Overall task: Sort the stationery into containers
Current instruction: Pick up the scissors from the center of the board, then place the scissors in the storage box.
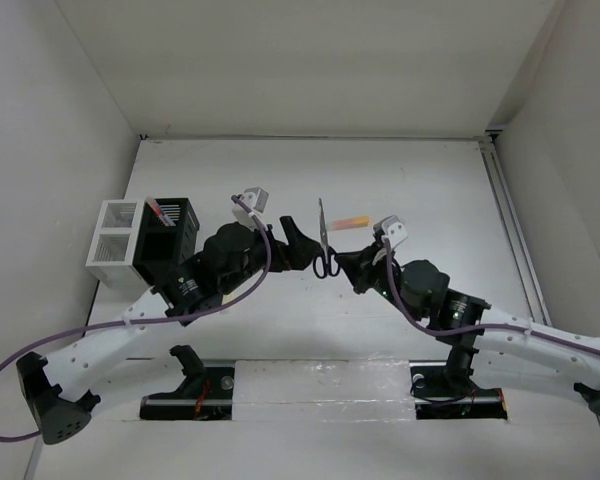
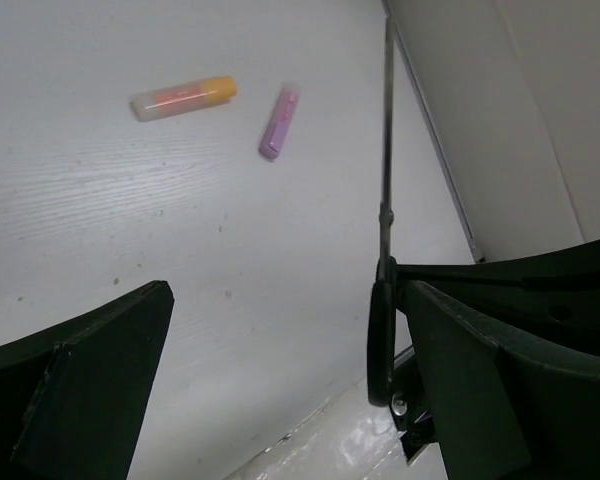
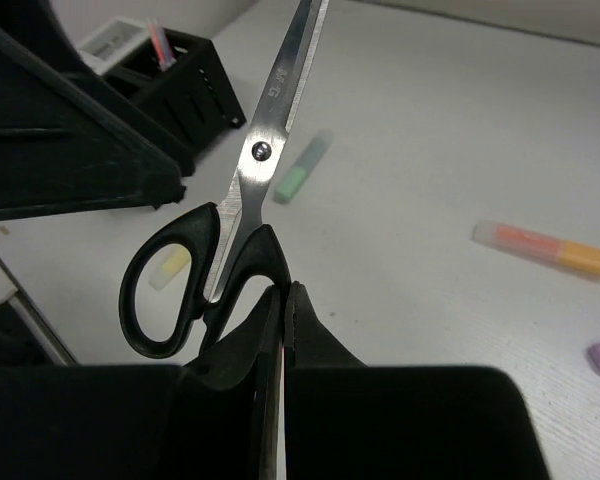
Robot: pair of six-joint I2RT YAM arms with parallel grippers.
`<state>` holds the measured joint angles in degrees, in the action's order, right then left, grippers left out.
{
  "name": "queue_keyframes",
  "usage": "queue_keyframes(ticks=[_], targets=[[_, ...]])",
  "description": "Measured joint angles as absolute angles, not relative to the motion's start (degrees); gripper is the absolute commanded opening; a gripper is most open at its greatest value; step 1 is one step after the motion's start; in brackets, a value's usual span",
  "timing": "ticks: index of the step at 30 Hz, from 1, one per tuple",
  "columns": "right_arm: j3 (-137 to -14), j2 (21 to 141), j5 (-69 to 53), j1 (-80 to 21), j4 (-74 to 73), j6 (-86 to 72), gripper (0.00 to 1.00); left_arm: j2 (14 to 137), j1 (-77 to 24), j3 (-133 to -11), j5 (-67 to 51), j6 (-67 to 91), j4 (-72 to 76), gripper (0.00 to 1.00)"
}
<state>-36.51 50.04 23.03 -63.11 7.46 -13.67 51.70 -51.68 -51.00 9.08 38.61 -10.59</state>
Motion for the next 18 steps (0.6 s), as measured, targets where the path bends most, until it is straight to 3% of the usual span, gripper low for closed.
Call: queue_keyframes(ticks=[10, 13, 15, 18], targets=[[-35.6, 48.6, 19.0, -63.1, 8.6, -11.9, 0.00, 53.8, -49.9, -50.2, 2.3, 36.8, -1.5, 0.89], [-35.6, 49.6, 18.2, -63.1, 8.6, -11.7, 0.00, 53.9, -49.9, -50.2, 1.3, 36.3, 0.0, 0.79], [-35.5, 49.7, 17.7, -63.1, 8.6, -11.7, 0.00, 54.1, -49.9, -50.3, 1.0, 35.9, 0.8, 0.77], [-35.5, 49.6, 16.8, -63.1, 9.2, -11.5, 0.00, 55.0, -49.9, -50.3, 0.8, 35.6, 1.2, 0.65]])
